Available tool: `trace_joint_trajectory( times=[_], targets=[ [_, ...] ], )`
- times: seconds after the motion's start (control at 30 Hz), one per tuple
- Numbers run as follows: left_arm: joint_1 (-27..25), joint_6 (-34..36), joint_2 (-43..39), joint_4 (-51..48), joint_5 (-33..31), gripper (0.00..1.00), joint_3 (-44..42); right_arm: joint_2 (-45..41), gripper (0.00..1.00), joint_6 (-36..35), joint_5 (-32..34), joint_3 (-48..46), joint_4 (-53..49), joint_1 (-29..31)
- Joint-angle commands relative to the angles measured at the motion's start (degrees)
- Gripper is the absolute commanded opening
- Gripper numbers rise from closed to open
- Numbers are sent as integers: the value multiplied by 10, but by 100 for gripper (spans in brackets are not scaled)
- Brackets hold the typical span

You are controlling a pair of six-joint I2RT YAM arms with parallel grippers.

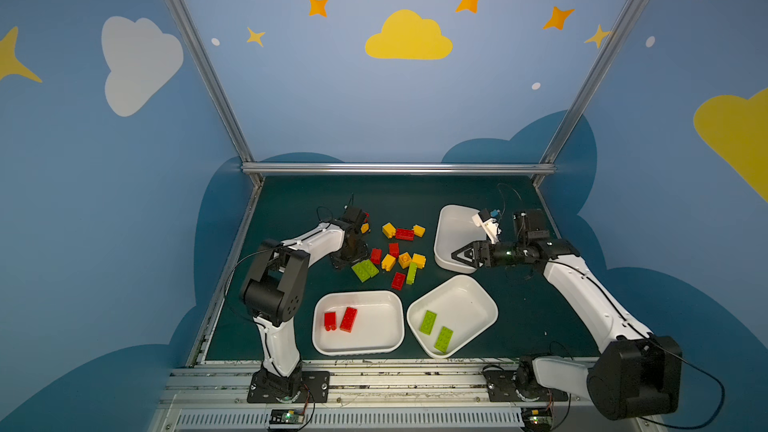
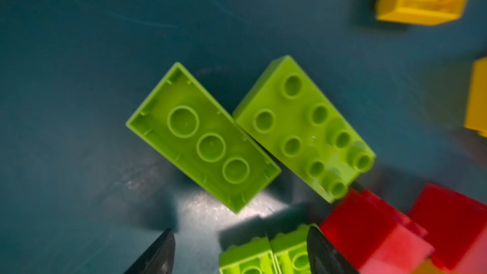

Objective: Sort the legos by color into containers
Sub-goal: 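Return the left gripper to the pile and grasp another lime-green brick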

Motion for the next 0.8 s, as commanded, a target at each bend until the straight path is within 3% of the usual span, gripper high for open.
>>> trace_joint_trajectory(
  times=[0.0, 0.5, 0.77],
  targets=[
    [5, -10, 14, -2, -16, 78, 19, 4, 87, -9, -2, 19, 0, -7],
    [13, -20, 85, -55, -71, 78, 111, 9, 87, -12, -11, 11, 6, -18],
    [19, -30, 112, -86, -94, 70, 143, 6, 87, -12, -15, 7, 5, -22]
  ],
)
